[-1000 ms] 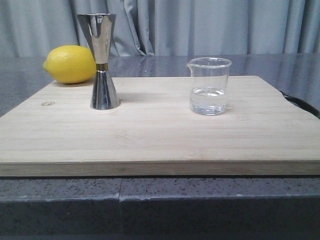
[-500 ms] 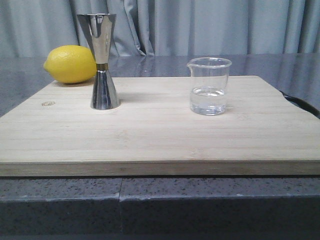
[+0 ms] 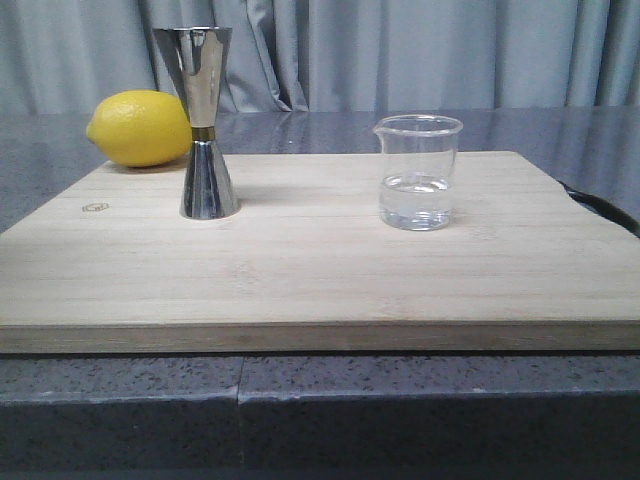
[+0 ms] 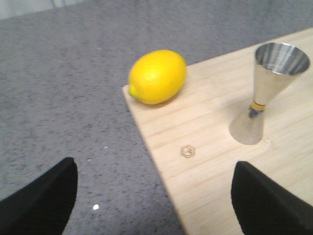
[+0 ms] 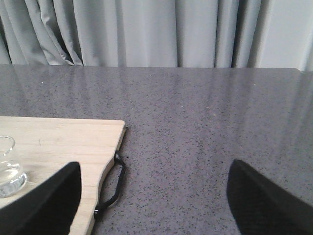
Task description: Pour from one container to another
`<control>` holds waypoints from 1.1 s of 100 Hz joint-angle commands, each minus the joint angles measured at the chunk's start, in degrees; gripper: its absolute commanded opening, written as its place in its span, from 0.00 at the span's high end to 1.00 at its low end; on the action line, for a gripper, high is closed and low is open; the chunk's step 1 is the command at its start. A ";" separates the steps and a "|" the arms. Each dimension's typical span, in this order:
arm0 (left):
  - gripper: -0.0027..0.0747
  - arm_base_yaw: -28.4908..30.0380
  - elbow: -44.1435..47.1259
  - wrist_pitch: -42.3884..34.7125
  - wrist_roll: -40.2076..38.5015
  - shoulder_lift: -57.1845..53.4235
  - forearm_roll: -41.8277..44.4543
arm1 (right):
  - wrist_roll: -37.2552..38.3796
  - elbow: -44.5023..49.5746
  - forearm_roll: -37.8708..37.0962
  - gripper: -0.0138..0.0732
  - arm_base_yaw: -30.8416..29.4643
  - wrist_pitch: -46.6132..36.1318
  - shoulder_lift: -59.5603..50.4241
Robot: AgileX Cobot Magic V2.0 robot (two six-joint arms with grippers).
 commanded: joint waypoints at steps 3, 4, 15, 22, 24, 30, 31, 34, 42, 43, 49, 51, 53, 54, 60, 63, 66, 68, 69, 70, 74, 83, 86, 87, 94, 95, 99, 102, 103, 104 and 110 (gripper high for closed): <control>0.20 -0.24 -2.08 0.83 12.82 4.92 -14.05 | -0.30 -1.99 -0.13 0.20 -0.38 -4.56 1.28; 0.20 -0.24 -2.08 1.04 14.25 5.28 -14.76 | -0.30 -1.99 -0.13 0.20 -0.38 -4.56 1.28; 0.20 -0.24 -2.08 4.67 25.70 10.64 -25.69 | -0.30 -1.99 -0.13 0.20 -0.38 -4.56 1.28; 0.20 -0.24 -2.08 7.16 33.09 13.66 -31.19 | -0.30 -1.99 -0.13 0.20 -0.38 -4.56 1.28; 0.20 -0.24 -2.08 8.03 35.13 14.52 -32.55 | -0.30 -1.99 -0.13 0.20 -0.38 -4.56 1.28; 0.20 -0.24 -2.08 10.44 41.05 16.76 -35.88 | -0.30 -1.99 -0.13 0.20 -0.38 -4.56 1.28; 0.20 -0.24 -2.08 11.05 41.64 17.30 -36.60 | -0.30 -1.99 -0.13 0.20 -0.38 -4.56 1.28; 0.20 -0.24 -2.08 12.33 43.97 18.40 -38.10 | -0.30 -1.99 -0.13 0.20 -0.38 -4.56 1.28; 0.20 -0.24 -2.08 15.85 49.47 21.78 -41.95 | -0.30 -1.99 -0.13 0.20 -0.38 -4.59 1.28; 0.20 -0.24 -2.08 16.12 49.83 22.05 -42.17 | -0.30 -1.99 -0.13 0.20 -0.38 -4.59 1.28; 0.20 -0.24 -2.08 18.53 53.11 24.52 -44.57 | -0.30 -1.99 -0.13 0.20 -0.38 -4.59 1.28; 0.20 -0.24 -2.08 19.11 54.19 25.07 -45.00 | -0.30 -1.99 -0.13 0.20 -0.38 -4.59 1.28; 0.20 -0.24 -2.08 20.00 55.25 25.86 -45.57 | -0.30 -1.99 -0.13 0.20 -0.38 -4.59 1.28; 0.20 -0.24 -2.08 20.59 55.63 26.39 -46.03 | -0.30 -1.99 -0.13 0.20 -0.38 -4.59 1.28; 0.20 -0.24 -2.08 23.23 58.67 28.33 -47.59 | -0.30 -1.99 -0.13 0.20 -0.38 -4.59 1.28; 0.20 -0.24 -2.08 25.21 60.15 29.47 -48.38 | -0.30 -1.99 -0.13 0.20 -0.38 -4.59 1.28; 0.20 -0.24 -2.08 26.78 61.63 30.36 -49.41 | -0.30 -1.99 -0.13 0.20 -0.38 -4.59 1.28; 0.20 -0.24 -2.08 27.87 62.76 30.99 -49.95 | -0.30 -1.99 -0.13 0.20 -0.38 -4.59 1.28; 0.20 -0.24 -2.08 28.21 63.16 31.20 -50.11 | -0.30 -1.99 -0.13 0.20 -0.38 -4.59 1.28; 0.20 -0.24 -2.08 28.51 63.57 31.60 -50.29 | -0.30 -1.99 -0.13 0.20 -0.38 -4.59 1.28; 0.20 -0.24 -2.08 29.97 66.02 32.57 -51.26 | -0.30 -1.99 -0.13 0.20 -0.38 -4.59 1.28; 0.20 -0.24 -2.08 31.67 68.92 34.92 -52.94 | -0.30 -1.99 -0.13 0.20 -0.38 -4.59 1.28; 0.20 -0.24 -2.08 32.26 69.72 35.66 -53.33 | -0.30 -1.99 -0.13 0.20 -0.38 -4.59 1.28; 0.20 -0.24 -2.08 32.67 70.23 35.94 -53.59 | -0.30 -1.99 -0.13 0.20 -0.38 -4.59 1.28; 0.20 -0.38 -2.08 34.00 72.22 37.13 -54.51 | -0.30 -1.99 -0.13 0.20 -0.38 -4.59 1.28; 0.20 -0.48 -2.08 34.00 72.60 37.31 -54.51 | -0.30 -1.99 -0.13 0.20 -0.38 -4.59 1.28; 0.20 -0.48 -2.08 34.00 74.08 37.76 -54.63 | -0.30 -1.99 -0.13 0.20 -0.38 -4.59 1.28; 0.20 -0.48 -2.08 34.00 74.72 38.01 -54.91 | -0.30 -1.99 -0.13 0.20 -0.38 -4.59 1.28; 0.20 -0.48 -2.08 34.00 74.96 38.14 -55.05 | -0.30 -1.99 -0.13 0.20 -0.38 -4.59 1.28; 0.20 -0.48 -2.13 34.00 75.08 38.15 -55.15 | -0.30 -1.99 -0.13 0.20 -0.38 -4.59 1.28; 0.20 -0.48 -2.13 34.00 76.65 38.68 -55.70 | -0.30 -1.99 -0.13 0.20 -0.38 -4.59 1.28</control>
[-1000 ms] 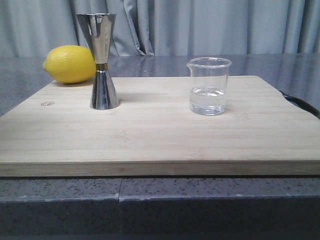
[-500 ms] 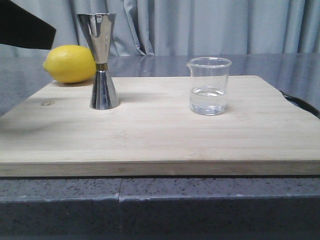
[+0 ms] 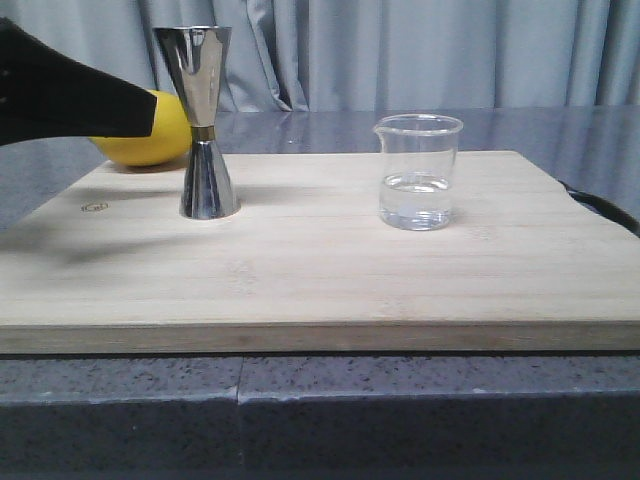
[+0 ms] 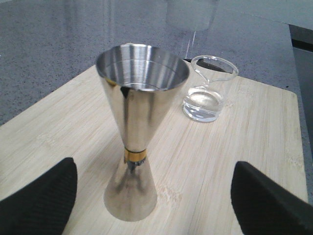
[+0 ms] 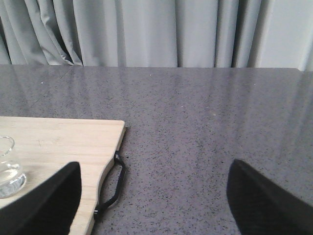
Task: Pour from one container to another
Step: 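Reach the left gripper to the steel jigger and grasp its waist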
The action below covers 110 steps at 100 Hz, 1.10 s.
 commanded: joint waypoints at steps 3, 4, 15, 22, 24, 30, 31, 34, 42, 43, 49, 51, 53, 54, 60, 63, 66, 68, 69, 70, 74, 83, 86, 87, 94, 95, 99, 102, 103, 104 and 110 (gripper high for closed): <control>0.20 -0.48 -1.63 6.24 3.21 -0.47 -5.18 | -0.30 -1.99 -0.13 0.20 -0.38 -4.59 1.28; 0.20 -0.48 -1.63 6.24 3.52 -0.42 -5.19 | -0.30 -1.99 -0.13 0.20 -0.38 -4.59 1.28; 0.20 -0.54 -1.63 6.24 5.48 0.86 -6.69 | -0.30 -1.99 -0.13 0.20 -0.38 -4.59 1.28; 0.20 -0.86 -1.63 6.24 6.58 1.57 -7.69 | -0.30 -1.99 -0.13 0.20 -0.38 -4.59 1.28; 0.20 -1.11 -1.63 6.24 7.06 1.82 -8.01 | -0.30 -1.99 -0.13 0.20 -0.38 -4.59 1.28; 0.20 -1.97 -1.63 6.24 8.23 2.41 -9.21 | -0.30 -1.99 -0.13 0.20 -0.38 -4.59 1.28; 0.20 -2.09 -1.63 6.24 8.35 2.59 -9.47 | -0.30 -1.99 -0.13 0.20 -0.38 -4.59 1.28; 0.20 -2.59 -1.63 6.24 8.61 2.97 -10.12 | -0.30 -1.99 -0.13 0.20 -0.38 -4.59 1.28; 0.20 -4.23 -1.63 6.24 10.63 4.34 -12.58 | -0.30 -1.99 -0.13 0.20 -0.38 -4.59 1.28; 0.20 -4.36 -1.63 6.24 10.81 4.47 -12.87 | -0.30 -1.99 -0.13 0.20 -0.38 -4.59 1.28; 0.20 -5.47 -1.71 6.24 11.87 5.74 -15.11 | -0.30 -1.99 -0.13 0.20 -0.38 -4.59 1.28; 0.20 -5.75 -1.94 6.24 12.19 6.03 -15.03 | -0.30 -1.99 -0.13 0.20 -0.38 -4.59 1.28; 0.20 -6.04 -2.10 6.24 12.46 6.41 -15.03 | -0.30 -1.99 -0.13 0.20 -0.38 -4.59 1.28; 0.20 -6.07 -2.21 6.24 12.45 6.68 -15.03 | -0.30 -1.99 -0.13 0.20 -0.38 -4.59 1.28; 0.20 -6.86 -2.91 6.24 12.45 7.67 -15.03 | -0.30 -1.99 -0.13 0.20 -0.38 -4.59 1.28; 0.20 -7.20 -3.22 6.24 12.45 8.25 -15.03 | -0.30 -1.99 -0.13 0.20 -0.38 -4.59 1.28; 0.20 -7.48 -3.60 6.24 12.45 8.71 -15.03 | -0.30 -1.99 -0.13 0.20 -0.38 -4.59 1.28; 0.20 -7.74 -3.88 6.24 12.45 9.00 -15.03 | -0.30 -1.99 -0.13 0.20 -0.38 -4.59 1.28; 0.20 -7.84 -4.00 6.24 12.45 8.97 -15.03 | -0.30 -1.99 -0.13 0.20 -0.38 -4.59 1.28; 0.20 -8.02 -4.16 6.24 12.45 9.30 -15.03 | -0.30 -1.99 -0.13 0.20 -0.38 -4.59 1.28; 0.20 -8.46 -4.72 6.24 12.45 9.77 -15.03 | -0.30 -1.99 -0.13 0.20 -0.38 -4.59 1.28; 0.20 -9.13 -5.91 6.24 12.45 10.62 -15.03 | -0.30 -1.99 -0.13 0.20 -0.38 -4.59 1.28; 0.20 -9.42 -6.31 6.24 12.45 10.73 -15.03 | -0.30 -1.99 -0.13 0.20 -0.38 -4.59 1.28; 0.20 -9.43 -6.46 6.24 12.45 10.85 -15.03 | -0.30 -1.99 -0.13 0.20 -0.38 -4.59 1.28; 0.20 -9.90 -7.29 6.24 12.45 10.95 -15.03 | -0.30 -1.99 -0.13 0.20 -0.38 -4.59 1.28; 0.20 -10.06 -7.31 6.24 12.45 10.95 -15.03 | -0.30 -1.99 -0.13 0.20 -0.38 -4.59 1.28; 0.21 -10.04 -7.64 6.24 12.45 10.95 -15.03 | -0.30 -1.99 -0.13 0.20 -0.38 -4.59 1.28; 0.21 -10.18 -7.94 6.24 12.45 10.95 -15.03 | -0.30 -1.99 -0.13 0.20 -0.38 -4.59 1.28; 0.21 -10.18 -7.94 6.24 12.35 10.95 -15.03 | -0.30 -1.99 -0.13 0.20 -0.38 -4.59 1.28; 0.22 -10.18 -8.07 6.24 12.35 10.95 -15.03 | -0.30 -1.99 -0.13 0.20 -0.38 -4.59 1.28; 0.25 -10.27 -8.32 6.24 12.35 10.95 -15.03 | -0.30 -1.99 -0.13 0.20 -0.38 -4.59 1.28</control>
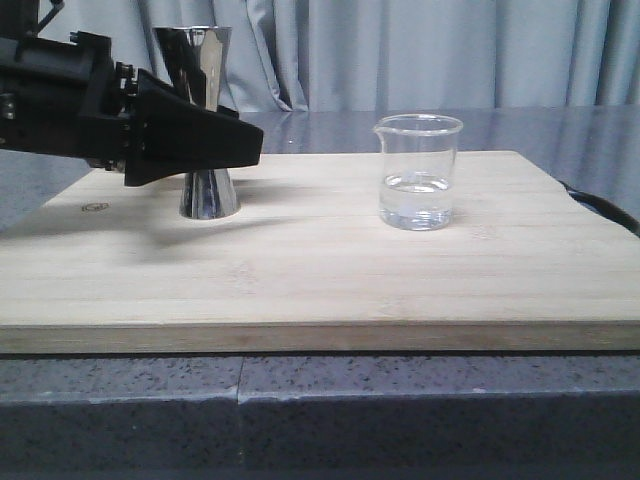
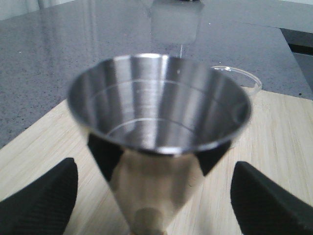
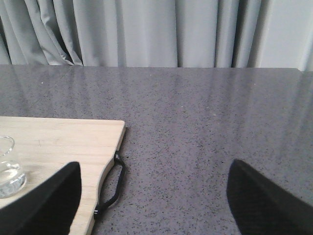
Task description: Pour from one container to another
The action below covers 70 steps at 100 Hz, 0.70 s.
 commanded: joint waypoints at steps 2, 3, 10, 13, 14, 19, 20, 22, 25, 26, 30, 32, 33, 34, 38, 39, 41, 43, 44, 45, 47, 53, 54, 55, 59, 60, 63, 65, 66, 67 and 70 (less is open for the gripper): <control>0.27 -0.60 -1.81 6.44 0.04 -2.04 -4.29 | -0.30 -1.99 -0.13 0.20 -0.38 -4.59 1.28; 0.29 -0.60 -1.84 6.44 0.04 -2.04 -4.29 | -0.30 -1.99 -0.13 0.20 -0.38 -4.59 1.28; 0.38 -0.60 -2.08 6.44 0.04 -2.04 -4.29 | -0.30 -1.99 -0.13 0.20 -0.38 -4.59 1.28; 0.41 -0.60 -2.08 6.44 0.04 -2.04 -4.29 | -0.30 -1.99 -0.13 0.20 -0.38 -4.59 1.28; 0.42 -0.60 -2.15 6.44 0.04 -2.04 -4.29 | -0.30 -1.99 -0.13 0.20 -0.38 -4.49 1.28; 0.48 -0.60 -2.15 6.44 0.04 -2.04 -4.29 | -0.30 -1.99 -0.13 0.20 -0.38 -4.49 1.28; 0.49 -0.60 -2.20 6.44 0.04 -2.04 -4.29 | -0.30 -1.99 -0.13 0.20 -0.38 -4.49 1.28; 0.51 -0.60 -2.42 6.44 0.04 -2.04 -4.29 | -0.30 -1.99 -0.13 0.20 -0.38 -4.49 1.28; 0.54 -0.60 -2.60 6.44 0.04 -2.04 -4.29 | -0.30 -1.99 -0.13 0.20 -0.38 -4.49 1.28; 0.55 -0.60 -2.60 6.44 0.04 -2.04 -4.29 | -0.30 -1.99 -0.13 0.20 -0.38 -4.49 1.28; 0.57 -0.60 -2.84 6.44 0.04 -2.04 -4.29 | -0.30 -1.99 -0.13 0.20 -0.38 -4.49 1.28; 0.59 -0.60 -3.00 6.44 -0.07 -2.04 -4.29 | -0.30 -1.99 -0.13 0.20 -0.38 -4.49 1.28; 0.59 -0.60 -3.15 6.44 -0.19 -2.04 -4.29 | -0.30 -1.99 -0.13 0.20 -0.38 -4.49 1.28; 0.60 -0.60 -3.16 6.44 -0.32 -2.04 -4.29 | -0.30 -1.99 -0.13 0.20 -0.38 -4.49 1.28; 0.61 -0.60 -3.79 6.44 -1.47 -2.04 -4.29 | -0.30 -1.99 -0.13 0.20 -0.38 -4.49 1.28; 0.62 -0.60 -3.81 6.44 -1.90 -2.04 -4.29 | -0.30 -1.99 -0.13 0.20 -0.38 -4.49 1.28; 0.62 -0.60 -3.90 6.44 -2.34 -2.04 -4.29 | -0.30 -1.99 -0.13 0.20 -0.38 -4.49 1.28; 0.62 -0.60 -4.29 6.44 -2.68 -2.04 -4.29 | -0.30 -1.99 -0.13 0.20 -0.38 -4.49 1.28; 0.62 -0.60 -4.36 6.44 -2.67 -2.04 -4.29 | -0.30 -1.99 -0.13 0.20 -0.38 -4.49 1.28; 0.62 -0.60 -4.45 6.44 -2.80 -2.04 -4.29 | -0.30 -1.99 -0.13 0.20 -0.38 -4.49 1.28; 0.63 -0.60 -4.48 6.44 -2.90 -2.04 -4.29 | -0.30 -1.99 -0.13 0.20 -0.38 -4.49 1.28; 0.63 -0.60 -4.62 6.44 -2.90 -2.04 -4.29 | -0.30 -1.99 -0.13 0.20 -0.38 -4.49 1.28; 0.63 -0.60 -4.62 6.44 -2.90 -2.04 -4.29 | -0.30 -1.99 -0.13 0.20 -0.38 -4.49 1.28; 0.63 -0.60 -4.62 6.44 -2.90 -2.04 -4.29 | -0.30 -1.99 -0.13 0.20 -0.38 -4.49 1.28; 0.63 -0.60 -4.72 6.44 -3.04 -2.04 -4.29 | -0.30 -1.99 -0.13 0.20 -0.38 -4.49 1.28; 0.63 -0.60 -4.72 6.44 -3.13 -2.04 -4.29 | -0.30 -1.99 -0.13 0.20 -0.38 -4.49 1.28; 0.63 -0.60 -4.72 6.44 -3.35 -2.15 -4.29 | -0.30 -1.99 -0.13 0.20 -0.38 -4.49 1.28; 0.63 -0.60 -4.76 6.44 -3.72 -2.15 -4.29 | -0.30 -1.99 -0.13 0.20 -0.38 -4.49 1.28; 0.63 -0.60 -4.76 6.44 -4.08 -2.15 -4.29 | -0.30 -1.99 -0.13 0.20 -0.38 -4.49 1.28; 0.63 -0.60 -4.87 6.44 -4.36 -2.26 -4.29 | -0.30 -1.99 -0.13 0.20 -0.38 -4.49 1.28; 0.63 -0.60 -4.99 6.44 -4.47 -2.35 -4.29 | -0.30 -1.99 -0.13 0.20 -0.38 -4.49 1.28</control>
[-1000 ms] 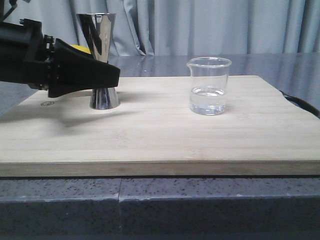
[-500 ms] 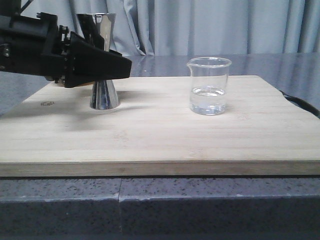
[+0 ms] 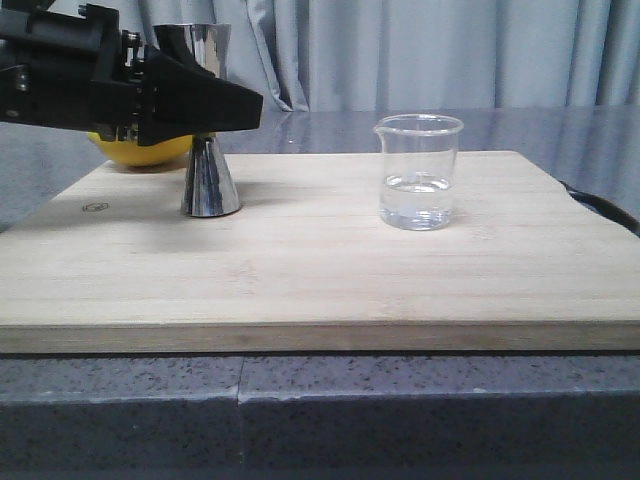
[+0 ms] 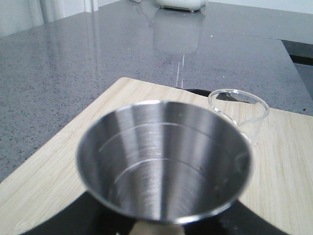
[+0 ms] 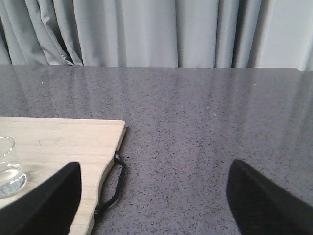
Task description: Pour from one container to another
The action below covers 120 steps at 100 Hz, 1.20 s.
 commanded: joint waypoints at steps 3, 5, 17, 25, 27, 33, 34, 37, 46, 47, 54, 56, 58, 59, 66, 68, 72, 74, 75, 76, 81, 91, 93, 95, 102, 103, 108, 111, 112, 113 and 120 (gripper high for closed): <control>0.63 -0.50 -1.73 6.44 -1.57 -2.62 -4.29 | -0.30 -1.99 -0.13 0.20 -0.38 -4.49 1.28; 0.63 -0.71 -1.81 6.44 -1.57 -2.76 -4.29 | -0.30 -1.99 -0.13 0.20 -0.38 -4.49 1.28; 0.63 -1.94 -2.23 6.44 -1.57 -3.90 -4.29 | -0.30 -1.99 -0.13 0.20 -0.38 -4.49 1.28; 0.63 -3.34 -2.89 6.44 -1.57 -4.58 -4.29 | -0.30 -1.99 -0.13 0.20 -0.38 -4.49 1.28; 0.63 -3.59 -3.05 6.44 -1.57 -4.58 -4.29 | -0.30 -1.99 -0.13 0.20 -0.38 -4.49 1.28; 0.63 -4.66 -3.63 6.44 -1.57 -4.68 -4.29 | -0.30 -1.99 -0.13 0.20 -0.38 -4.49 1.28; 0.63 -4.79 -3.83 6.44 -1.57 -4.68 -4.29 | -0.30 -1.99 -0.13 0.20 -0.38 -4.49 1.28; 0.63 -5.37 -4.15 6.44 -1.57 -4.68 -4.29 | -0.30 -1.99 -0.13 0.20 -0.38 -4.49 1.28; 0.63 -6.29 -5.35 6.44 -1.57 -4.68 -4.29 | -0.30 -1.99 -0.13 0.20 -0.38 -3.94 1.28; 0.63 -6.43 -5.33 6.44 -1.57 -4.68 -4.29 | -0.30 -1.99 -0.13 0.20 -0.38 -3.76 1.28; 0.63 -6.67 -6.26 6.44 -1.57 -4.68 -4.29 | -0.30 -1.99 -0.13 0.20 -0.38 -2.36 1.28; 0.63 -6.80 -6.57 6.44 -1.57 -4.68 -4.29 | -0.30 -1.99 -0.13 0.20 -0.38 -1.77 1.28; 0.63 -6.80 -6.71 6.44 -1.58 -4.68 -4.29 | -0.30 -1.99 -0.13 0.20 -0.38 -1.15 1.28; 0.63 -6.80 -6.92 6.44 -1.69 -4.68 -4.29 | -0.30 -1.99 -0.13 0.20 -0.38 -0.95 1.28; 0.63 -6.80 -7.25 6.44 -2.23 -4.68 -4.29 | -0.30 -2.08 -0.13 0.20 -0.38 0.89 1.78; 0.63 -6.80 -7.25 6.44 -2.61 -4.68 -4.29 | -0.30 -2.08 -0.04 0.20 -0.38 1.36 1.89; 0.63 -6.80 -7.25 6.44 -2.72 -4.68 -4.29 | -0.30 -2.24 -0.04 0.20 -0.38 2.36 2.43; 0.63 -6.80 -7.25 6.44 -2.72 -4.68 -4.29 | -0.30 -2.56 0.08 0.20 -0.38 2.76 2.88; 0.63 -6.80 -7.25 6.44 -2.72 -4.68 -4.29 | -0.30 -2.55 0.08 0.20 -0.38 3.14 3.03; 0.63 -6.80 -7.25 6.44 -2.72 -4.68 -4.29 | -0.30 -2.82 0.08 0.20 -0.38 3.30 3.16; 0.63 -6.80 -7.25 6.44 -2.72 -4.68 -4.29 | -0.44 -3.74 0.44 0.20 -0.38 4.45 4.28; 0.63 -6.80 -7.25 6.44 -2.72 -4.68 -4.29 | -2.82 -6.13 1.45 0.20 -0.38 6.46 6.56; 0.63 -6.80 -7.25 6.44 -2.72 -4.68 -4.29 | -3.74 -6.67 2.03 0.20 -0.38 6.69 7.10; 0.63 -6.80 -7.25 6.44 -2.72 -4.68 -4.29 | -4.73 -7.17 2.68 0.20 -0.38 6.70 7.64; 0.63 -6.80 -7.25 6.24 -2.72 -4.68 -4.29 | -7.13 -8.78 4.56 0.20 -0.38 7.44 9.53; 0.63 -6.80 -7.25 6.24 -2.72 -4.68 -4.29 | -7.45 -8.94 4.72 0.20 -0.38 7.65 9.76; 0.63 -6.80 -7.25 6.10 -2.72 -4.68 -4.29 | -7.58 -10.03 5.00 0.20 -0.38 8.54 11.32; 0.63 -6.80 -7.25 6.10 -2.72 -4.68 -4.29 | -7.58 -10.78 5.00 0.20 -0.38 9.05 12.27; 0.63 -6.80 -7.25 6.10 -2.72 -4.68 -4.29 | -7.58 -10.91 5.00 0.20 -0.38 9.24 12.77; 0.63 -6.80 -7.25 6.10 -2.72 -4.68 -4.29 | -7.58 -11.06 5.00 0.20 -0.38 9.33 13.02; 0.63 -6.80 -7.25 6.10 -2.72 -4.55 -4.29 | -8.27 -12.26 5.00 0.20 -0.38 9.97 15.42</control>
